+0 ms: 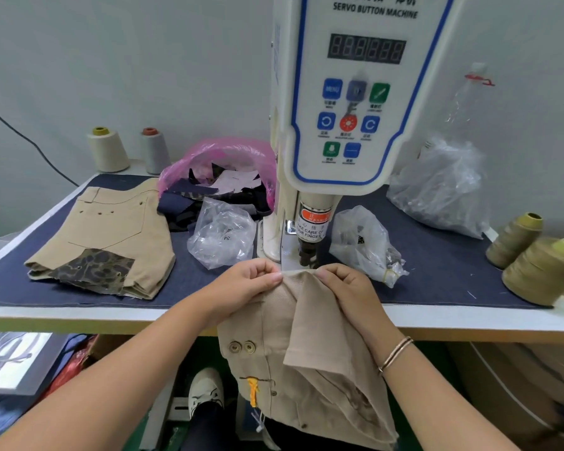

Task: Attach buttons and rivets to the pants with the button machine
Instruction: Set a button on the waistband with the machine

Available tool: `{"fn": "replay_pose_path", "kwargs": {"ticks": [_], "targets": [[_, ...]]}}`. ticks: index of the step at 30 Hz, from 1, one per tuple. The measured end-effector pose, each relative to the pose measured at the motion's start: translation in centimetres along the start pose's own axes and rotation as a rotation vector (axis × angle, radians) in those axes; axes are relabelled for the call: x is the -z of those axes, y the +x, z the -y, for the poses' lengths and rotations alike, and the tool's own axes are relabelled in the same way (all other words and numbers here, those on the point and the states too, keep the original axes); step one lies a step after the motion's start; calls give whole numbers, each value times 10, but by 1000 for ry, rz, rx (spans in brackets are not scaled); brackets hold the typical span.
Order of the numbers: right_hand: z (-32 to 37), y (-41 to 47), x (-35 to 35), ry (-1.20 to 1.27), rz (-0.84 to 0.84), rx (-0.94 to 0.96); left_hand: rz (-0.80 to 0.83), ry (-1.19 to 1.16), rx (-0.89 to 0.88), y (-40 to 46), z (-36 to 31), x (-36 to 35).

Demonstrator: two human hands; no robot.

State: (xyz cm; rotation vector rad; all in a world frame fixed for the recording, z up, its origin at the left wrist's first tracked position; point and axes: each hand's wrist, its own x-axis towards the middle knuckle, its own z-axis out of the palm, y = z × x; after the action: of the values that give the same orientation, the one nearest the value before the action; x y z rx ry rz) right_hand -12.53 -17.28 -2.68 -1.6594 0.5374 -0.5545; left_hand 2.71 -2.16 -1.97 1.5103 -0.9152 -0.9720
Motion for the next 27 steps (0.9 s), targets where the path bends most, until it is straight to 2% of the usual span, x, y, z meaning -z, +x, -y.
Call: {"fn": "replay_pose_path", "kwargs": {"ticks": [4,8,10,12,15,20,27], "targets": [[-4,2,3,5,17,-1,82,-35,66,2,-1,4],[-8,4,1,128,-4,-34,100,-2,82,2,-1,5],[-7,0,2,121,49,-48,83,36,69,3,1,4],[-3,-4,5,100,170,-65,72,45,58,3,2,4],[1,-2,14,49,270,-73,101,-26,32,3,2,6],[-1,5,21,107,297,-56,131,-127,24,6,4,9],[-16,4,18,225,281,-12,55,-275,-7,12,14,10]]}}
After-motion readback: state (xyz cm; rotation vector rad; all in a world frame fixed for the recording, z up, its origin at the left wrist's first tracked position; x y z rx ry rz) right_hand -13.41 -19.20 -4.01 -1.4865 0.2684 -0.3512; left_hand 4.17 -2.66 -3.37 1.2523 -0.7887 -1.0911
